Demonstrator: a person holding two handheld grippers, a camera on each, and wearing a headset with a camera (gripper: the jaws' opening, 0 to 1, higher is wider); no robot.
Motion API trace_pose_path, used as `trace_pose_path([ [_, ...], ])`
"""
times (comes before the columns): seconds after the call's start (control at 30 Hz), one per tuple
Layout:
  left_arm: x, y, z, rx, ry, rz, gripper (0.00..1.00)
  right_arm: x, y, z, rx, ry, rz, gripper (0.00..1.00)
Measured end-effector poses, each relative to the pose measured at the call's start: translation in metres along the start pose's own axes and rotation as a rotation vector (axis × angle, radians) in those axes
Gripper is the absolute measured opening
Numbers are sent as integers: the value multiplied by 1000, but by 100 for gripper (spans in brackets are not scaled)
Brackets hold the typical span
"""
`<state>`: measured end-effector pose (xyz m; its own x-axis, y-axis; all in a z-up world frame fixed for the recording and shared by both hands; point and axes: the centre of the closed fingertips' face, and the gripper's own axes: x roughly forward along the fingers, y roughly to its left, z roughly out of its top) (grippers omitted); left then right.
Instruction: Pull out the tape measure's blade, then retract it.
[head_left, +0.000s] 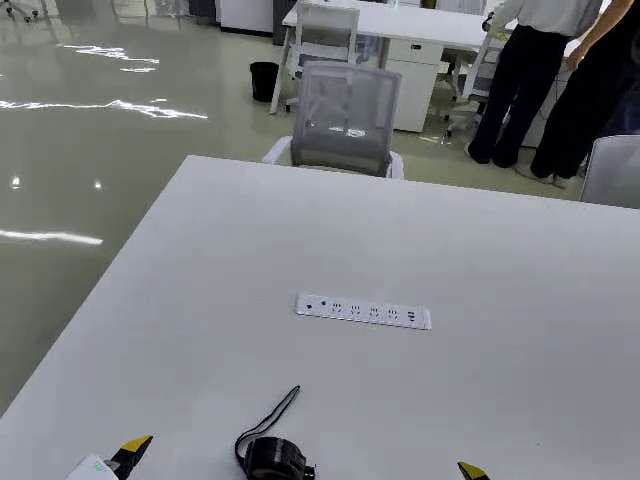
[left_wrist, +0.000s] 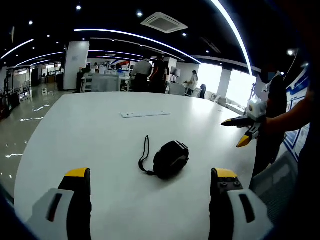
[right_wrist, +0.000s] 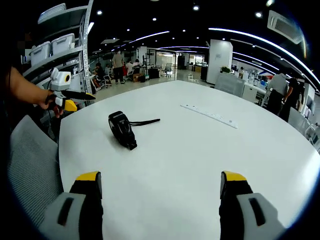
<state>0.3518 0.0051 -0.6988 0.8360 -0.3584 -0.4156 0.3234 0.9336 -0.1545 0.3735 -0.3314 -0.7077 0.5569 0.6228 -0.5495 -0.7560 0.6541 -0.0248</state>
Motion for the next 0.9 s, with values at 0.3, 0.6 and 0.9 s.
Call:
trace_pose_path([
  [0.3, -42, 17, -17, -67, -1, 16, 99, -53, -16, -20, 94, -37, -100, 100],
  [0.6, -74, 26, -31, -46, 43, 13, 99, -96, -21, -43, 79, -19, -150, 100],
  [0.9, -95, 35, -32, -38, 54, 19, 99, -119, -14, -65, 116, -13, -181, 100],
])
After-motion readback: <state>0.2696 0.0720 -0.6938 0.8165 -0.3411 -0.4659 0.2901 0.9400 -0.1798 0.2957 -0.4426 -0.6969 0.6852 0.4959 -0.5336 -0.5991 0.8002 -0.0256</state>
